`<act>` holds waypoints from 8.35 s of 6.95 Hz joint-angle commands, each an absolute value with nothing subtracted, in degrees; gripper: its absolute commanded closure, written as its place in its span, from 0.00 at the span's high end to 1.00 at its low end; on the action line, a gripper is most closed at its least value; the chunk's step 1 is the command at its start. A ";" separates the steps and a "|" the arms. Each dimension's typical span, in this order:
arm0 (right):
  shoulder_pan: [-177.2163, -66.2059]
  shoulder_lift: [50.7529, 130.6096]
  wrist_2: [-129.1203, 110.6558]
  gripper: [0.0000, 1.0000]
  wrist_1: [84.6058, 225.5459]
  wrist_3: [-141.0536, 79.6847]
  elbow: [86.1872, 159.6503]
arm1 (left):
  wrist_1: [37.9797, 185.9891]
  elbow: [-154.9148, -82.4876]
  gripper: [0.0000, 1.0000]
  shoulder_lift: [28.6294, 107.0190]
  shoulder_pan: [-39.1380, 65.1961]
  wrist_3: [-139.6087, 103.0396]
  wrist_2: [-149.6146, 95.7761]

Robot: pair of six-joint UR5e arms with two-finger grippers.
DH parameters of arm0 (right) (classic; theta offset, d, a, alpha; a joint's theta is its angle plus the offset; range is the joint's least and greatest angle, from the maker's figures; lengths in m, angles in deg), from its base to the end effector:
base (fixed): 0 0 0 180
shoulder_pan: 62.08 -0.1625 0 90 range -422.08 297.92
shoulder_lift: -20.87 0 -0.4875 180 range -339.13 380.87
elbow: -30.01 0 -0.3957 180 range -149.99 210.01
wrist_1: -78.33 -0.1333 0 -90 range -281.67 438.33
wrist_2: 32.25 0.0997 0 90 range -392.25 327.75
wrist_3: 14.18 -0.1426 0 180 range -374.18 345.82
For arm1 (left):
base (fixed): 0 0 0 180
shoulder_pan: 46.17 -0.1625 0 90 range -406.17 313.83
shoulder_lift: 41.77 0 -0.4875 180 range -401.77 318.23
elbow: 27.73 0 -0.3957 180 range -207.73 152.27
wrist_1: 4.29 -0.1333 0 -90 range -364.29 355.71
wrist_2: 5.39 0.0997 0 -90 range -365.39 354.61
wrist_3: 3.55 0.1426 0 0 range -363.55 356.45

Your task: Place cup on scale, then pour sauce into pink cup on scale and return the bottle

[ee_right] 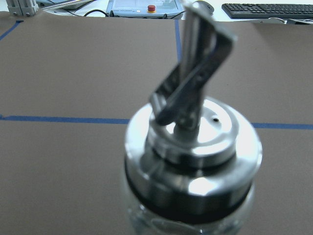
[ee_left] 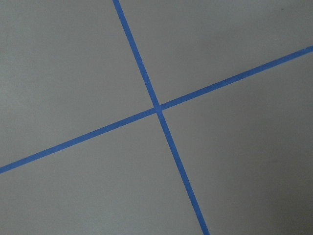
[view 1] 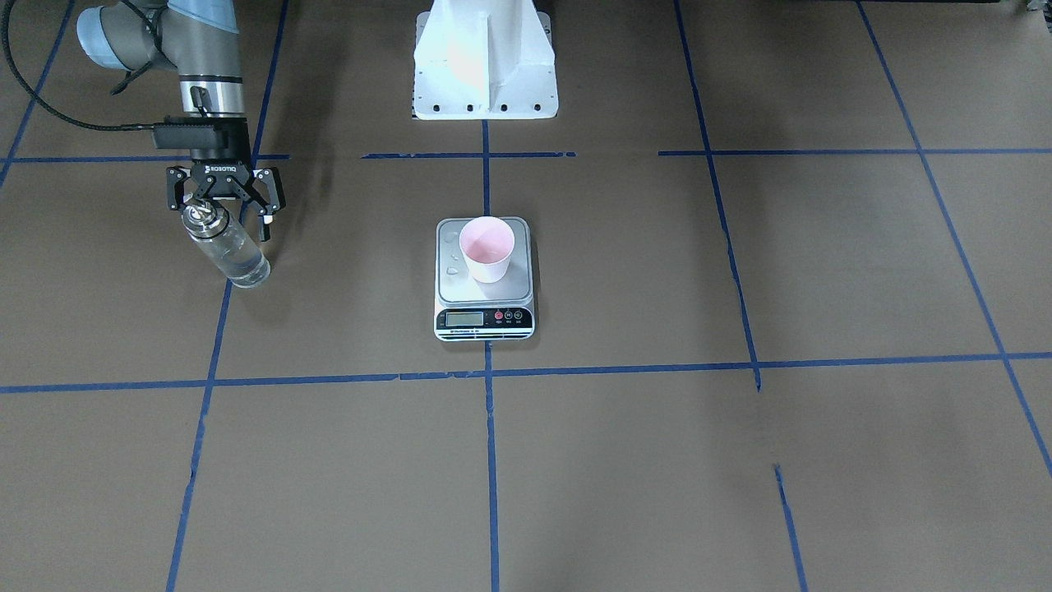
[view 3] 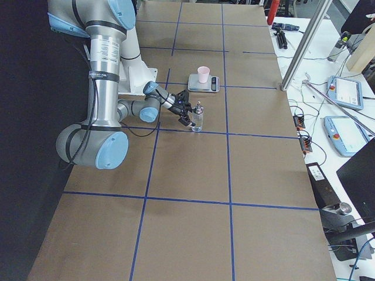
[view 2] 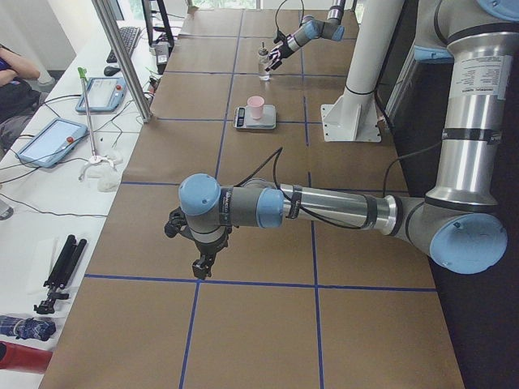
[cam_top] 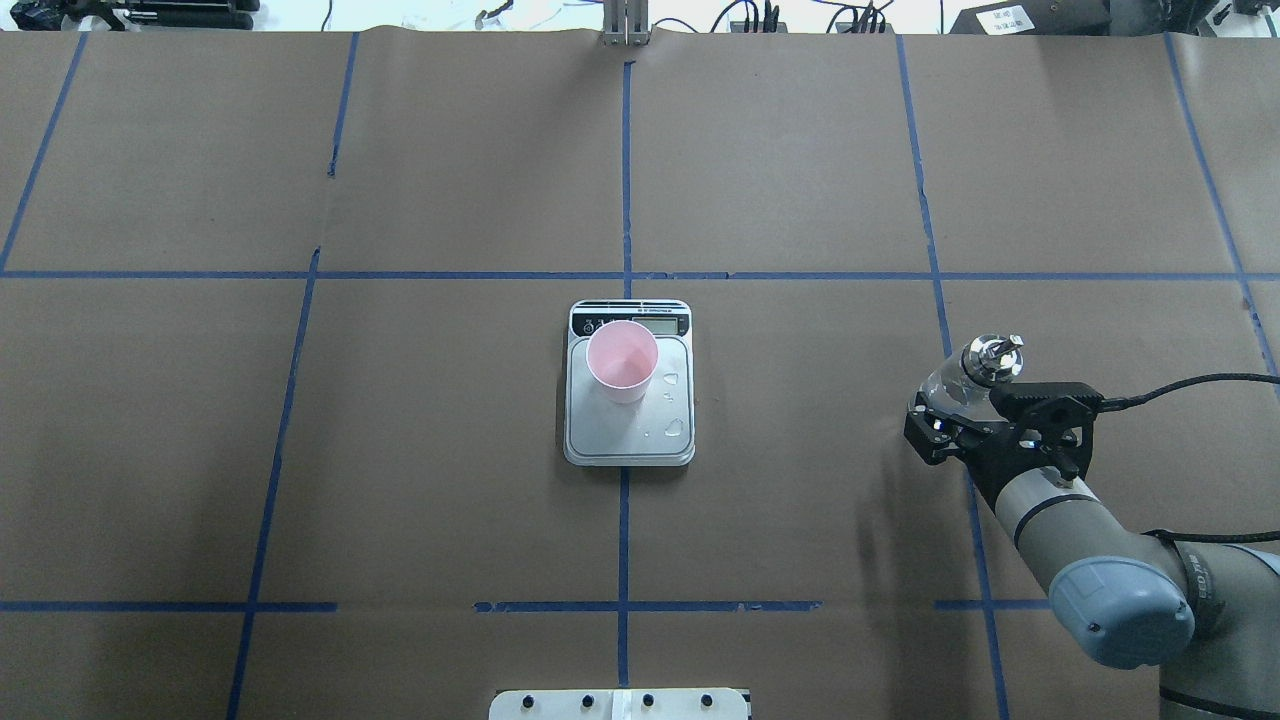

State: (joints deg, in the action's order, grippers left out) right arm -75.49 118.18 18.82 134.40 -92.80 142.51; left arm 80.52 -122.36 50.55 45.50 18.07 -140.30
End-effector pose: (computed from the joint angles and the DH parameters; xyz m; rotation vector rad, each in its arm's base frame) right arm -0.4045 -0.3256 0.5396 0.7993 -0.6680 0.3231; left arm -0.0476 -0.5141 0.6996 0.1877 0.7657 0.3421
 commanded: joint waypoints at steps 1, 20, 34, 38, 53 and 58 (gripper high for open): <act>-77.10 118.08 18.81 1.00 134.40 -92.58 141.81 | 80.52 -122.39 1.00 50.52 45.50 18.07 -140.30; -88.69 109.31 27.56 0.00 130.45 -63.42 143.48 | 80.43 -122.38 1.00 47.54 45.68 12.31 -140.64; -74.38 84.78 -3.42 0.00 177.53 -48.03 135.48 | 85.18 -123.00 1.00 47.61 45.59 6.73 -143.46; -74.38 76.34 -10.17 0.00 183.27 -47.93 125.39 | 84.83 -122.66 1.00 47.53 45.59 6.73 -143.73; -75.09 79.06 -28.64 0.00 186.17 -41.52 122.03 | 84.74 -121.51 1.00 47.53 45.59 6.73 -143.81; -75.00 79.06 -30.49 0.00 186.17 -41.52 122.03 | 84.74 -120.98 1.00 47.53 45.59 6.73 -143.90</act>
